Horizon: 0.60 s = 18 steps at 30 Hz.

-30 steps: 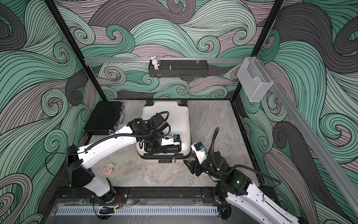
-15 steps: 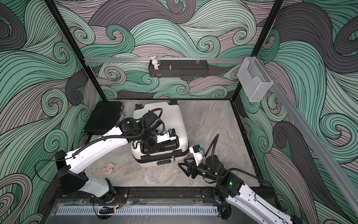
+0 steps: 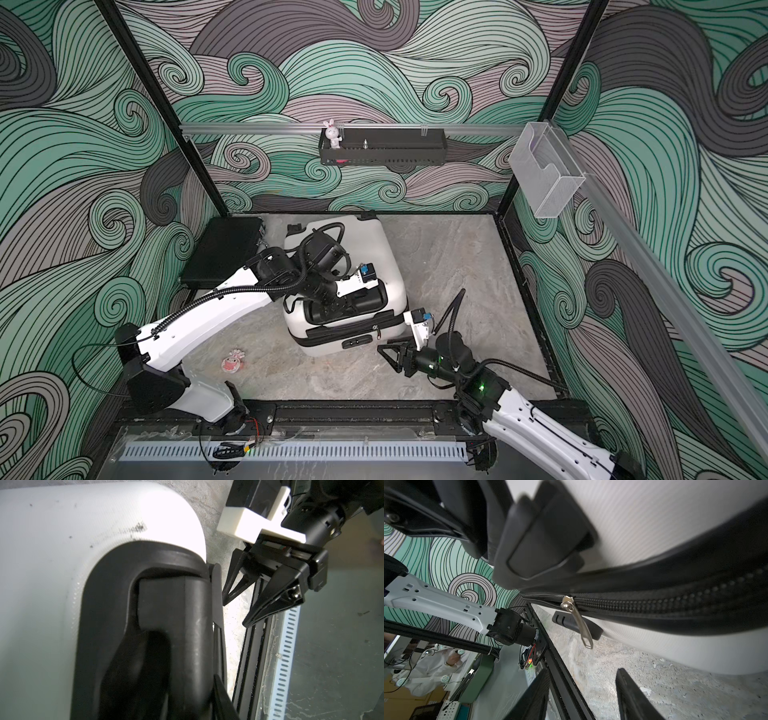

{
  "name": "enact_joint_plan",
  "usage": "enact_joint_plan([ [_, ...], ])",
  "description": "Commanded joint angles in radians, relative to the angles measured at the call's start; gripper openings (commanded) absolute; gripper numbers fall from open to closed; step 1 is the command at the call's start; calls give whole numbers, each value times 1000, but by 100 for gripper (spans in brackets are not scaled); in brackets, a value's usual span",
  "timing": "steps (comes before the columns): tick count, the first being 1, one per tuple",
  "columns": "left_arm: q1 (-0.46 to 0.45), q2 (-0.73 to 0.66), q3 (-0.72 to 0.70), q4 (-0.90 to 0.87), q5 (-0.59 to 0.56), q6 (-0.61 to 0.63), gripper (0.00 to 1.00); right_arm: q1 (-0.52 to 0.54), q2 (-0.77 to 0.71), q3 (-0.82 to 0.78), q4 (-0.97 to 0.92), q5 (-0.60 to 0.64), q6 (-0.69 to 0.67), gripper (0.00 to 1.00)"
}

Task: Open the suitcase zippers
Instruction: Unzip the zipper on the suitcase.

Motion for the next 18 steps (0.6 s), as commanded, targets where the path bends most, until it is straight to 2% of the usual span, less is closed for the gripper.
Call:
enact_joint_plan([
  [1, 9, -71, 110, 174, 13, 4, 0, -13, -6, -23, 79, 32, 24, 51],
  [4, 8, -73, 113, 181, 25, 1, 0, -25, -5, -35, 116, 43, 31, 52],
  [18, 9, -59, 127, 199, 43, -4, 0, -52, 134, -39, 302, -13, 57, 41],
])
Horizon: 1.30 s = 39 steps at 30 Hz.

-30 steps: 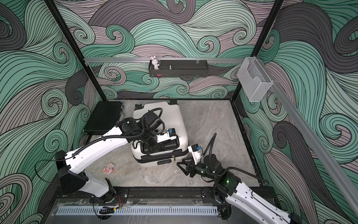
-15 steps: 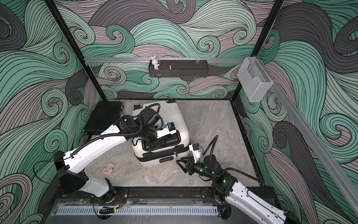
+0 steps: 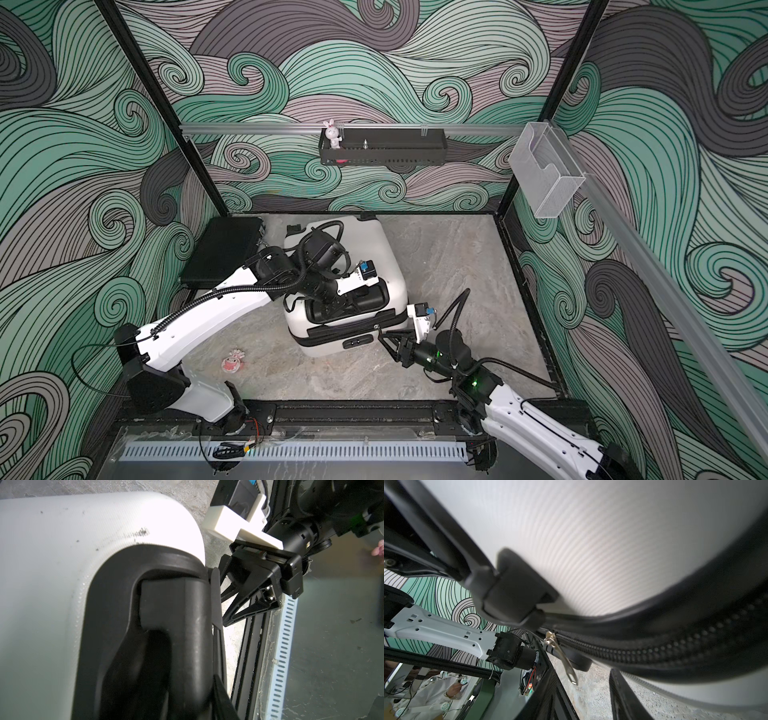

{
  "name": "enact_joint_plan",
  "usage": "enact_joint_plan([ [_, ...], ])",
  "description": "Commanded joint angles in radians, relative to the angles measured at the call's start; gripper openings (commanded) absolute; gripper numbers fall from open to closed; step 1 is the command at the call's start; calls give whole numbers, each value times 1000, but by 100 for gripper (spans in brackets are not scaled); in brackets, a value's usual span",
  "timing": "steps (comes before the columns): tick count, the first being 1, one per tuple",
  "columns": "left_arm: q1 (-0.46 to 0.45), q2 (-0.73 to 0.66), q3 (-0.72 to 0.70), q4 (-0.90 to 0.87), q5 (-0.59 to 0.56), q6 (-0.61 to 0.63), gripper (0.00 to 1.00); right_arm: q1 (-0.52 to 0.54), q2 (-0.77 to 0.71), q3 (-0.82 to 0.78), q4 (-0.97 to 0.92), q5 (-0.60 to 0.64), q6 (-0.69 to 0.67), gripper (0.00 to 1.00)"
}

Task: Open the suitcase zippers
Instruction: Unzip the zipper on the suitcase.

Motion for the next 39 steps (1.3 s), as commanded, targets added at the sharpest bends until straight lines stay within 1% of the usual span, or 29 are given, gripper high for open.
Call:
enact_joint_plan([
  [1, 5, -57, 126, 183, 18, 16, 0, -4, 14, 1, 75, -21, 3, 41],
  [9, 5, -56, 126, 192, 31, 15, 0, -5, 49, 7, 109, -29, 0, 32],
  [18, 6, -56, 125, 202, 52, 9, 0, -5, 113, 20, 153, -48, -7, 28],
  [21, 5, -58, 123, 201, 51, 10, 0, -5, 114, 22, 155, -48, -16, 21],
  [24, 5, -62, 118, 199, 43, 13, 0, -5, 101, 23, 143, -45, -28, 15],
  [27, 6, -62, 115, 188, 17, 19, 0, -5, 73, 39, 81, -35, -56, 8],
  [29, 5, -64, 115, 176, -3, 26, 0, -5, 52, 61, -9, -16, -85, 3],
  [31, 7, -70, 112, 164, -23, 32, 0, -5, 33, 94, -124, 8, -124, 0],
  [35, 16, -76, 86, 148, -45, 39, 0, -6, 7, 148, -303, 64, -185, 0],
  [39, 27, -113, 70, 130, -79, 47, 0, -5, 1, 174, -383, 103, -206, 0],
])
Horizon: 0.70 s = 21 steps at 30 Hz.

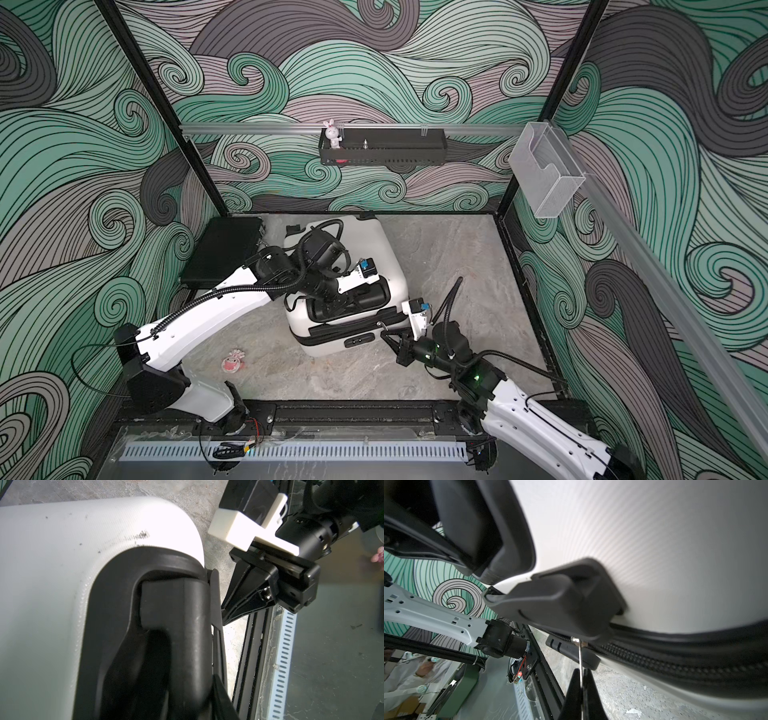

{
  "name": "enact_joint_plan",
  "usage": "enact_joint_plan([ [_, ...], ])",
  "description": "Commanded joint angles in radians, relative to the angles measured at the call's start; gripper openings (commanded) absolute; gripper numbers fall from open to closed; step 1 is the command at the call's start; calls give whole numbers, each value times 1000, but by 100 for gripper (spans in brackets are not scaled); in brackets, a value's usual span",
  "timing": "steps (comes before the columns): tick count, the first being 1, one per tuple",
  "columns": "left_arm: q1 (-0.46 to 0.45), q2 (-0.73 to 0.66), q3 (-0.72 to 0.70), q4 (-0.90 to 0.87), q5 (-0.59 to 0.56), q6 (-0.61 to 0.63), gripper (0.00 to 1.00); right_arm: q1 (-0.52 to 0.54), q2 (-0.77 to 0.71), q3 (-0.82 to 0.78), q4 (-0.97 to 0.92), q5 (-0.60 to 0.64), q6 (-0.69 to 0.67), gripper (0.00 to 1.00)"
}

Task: Open the suitcase zippers
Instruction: Unzip the zipper on the suitcase.

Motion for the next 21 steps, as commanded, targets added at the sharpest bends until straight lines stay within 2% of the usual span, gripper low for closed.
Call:
enact_joint_plan([
  [1, 21, -114, 65, 106, -70, 57, 0, -6, -7, 34, -144, 95, -51, 0],
  [16, 60, -173, -10, 88, -94, 63, 0, -17, -26, 170, -384, 277, -156, 0],
  [21, 60, -195, -44, 80, 16, 95, 0, -56, 13, 198, -383, 278, -200, 0],
])
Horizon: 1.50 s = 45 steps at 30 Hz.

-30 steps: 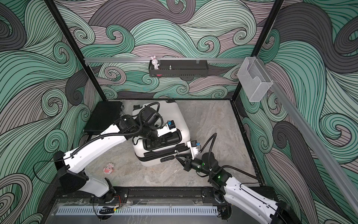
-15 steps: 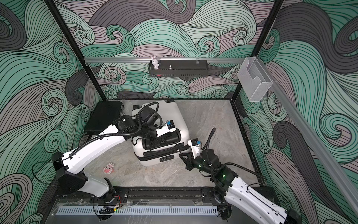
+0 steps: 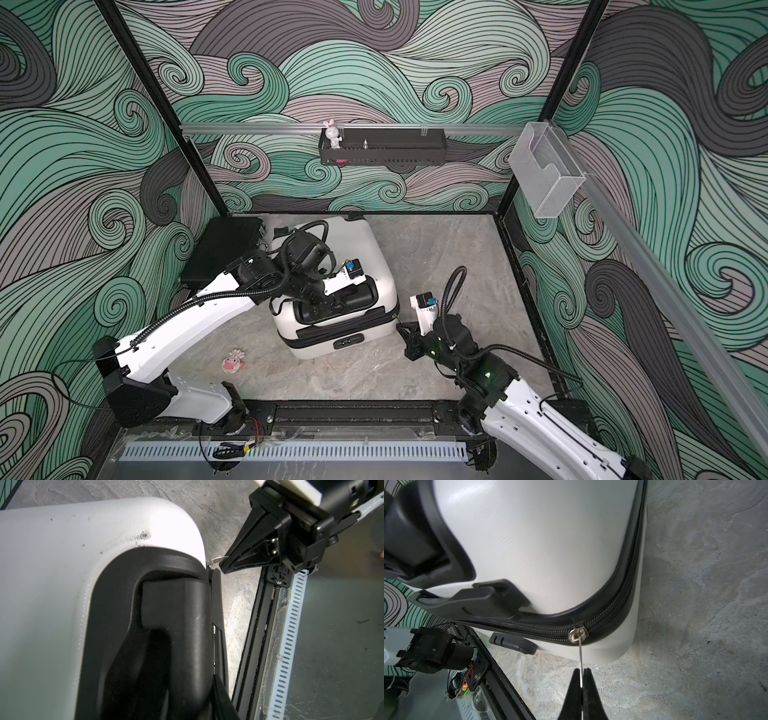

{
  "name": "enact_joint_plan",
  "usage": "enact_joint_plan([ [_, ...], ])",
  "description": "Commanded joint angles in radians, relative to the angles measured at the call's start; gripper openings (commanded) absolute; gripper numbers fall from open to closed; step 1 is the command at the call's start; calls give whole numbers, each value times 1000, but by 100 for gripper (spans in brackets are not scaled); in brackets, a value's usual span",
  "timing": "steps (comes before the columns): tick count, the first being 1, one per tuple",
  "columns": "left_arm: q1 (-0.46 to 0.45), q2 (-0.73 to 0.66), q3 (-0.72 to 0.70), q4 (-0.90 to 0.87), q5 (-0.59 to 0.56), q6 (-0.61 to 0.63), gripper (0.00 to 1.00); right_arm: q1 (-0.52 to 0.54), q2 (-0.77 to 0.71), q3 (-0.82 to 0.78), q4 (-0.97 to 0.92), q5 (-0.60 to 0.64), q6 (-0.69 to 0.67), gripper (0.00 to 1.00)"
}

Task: Open the suitcase zippers
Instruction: Unzip the zipper on the suitcase.

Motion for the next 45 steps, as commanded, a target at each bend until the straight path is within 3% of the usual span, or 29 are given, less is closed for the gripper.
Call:
enact_joint_plan([
  [1, 14, -102, 31, 102, 42, 74, 0, -40, 31, 36, -42, 55, -47, 0],
  [7, 15, -120, 2, 25, 264, 161, 0, -125, 104, 46, 54, -38, -75, 0],
  [19, 7, -157, -94, -27, 479, 317, 0, -261, 335, 105, 222, -168, -167, 0],
  [27, -17, -139, -134, -94, 476, 406, 0, -369, 511, 167, 335, -231, -225, 0],
  [36, -50, -134, -203, -121, 442, 419, 0, -424, 700, 232, 461, -253, -251, 0],
  [40, -51, -140, -246, -85, 342, 357, 0, -425, 773, 255, 507, -258, -272, 0],
  [45, -50, -157, -273, 22, 71, 200, 3, -418, 749, 227, 506, -282, -298, 0],
])
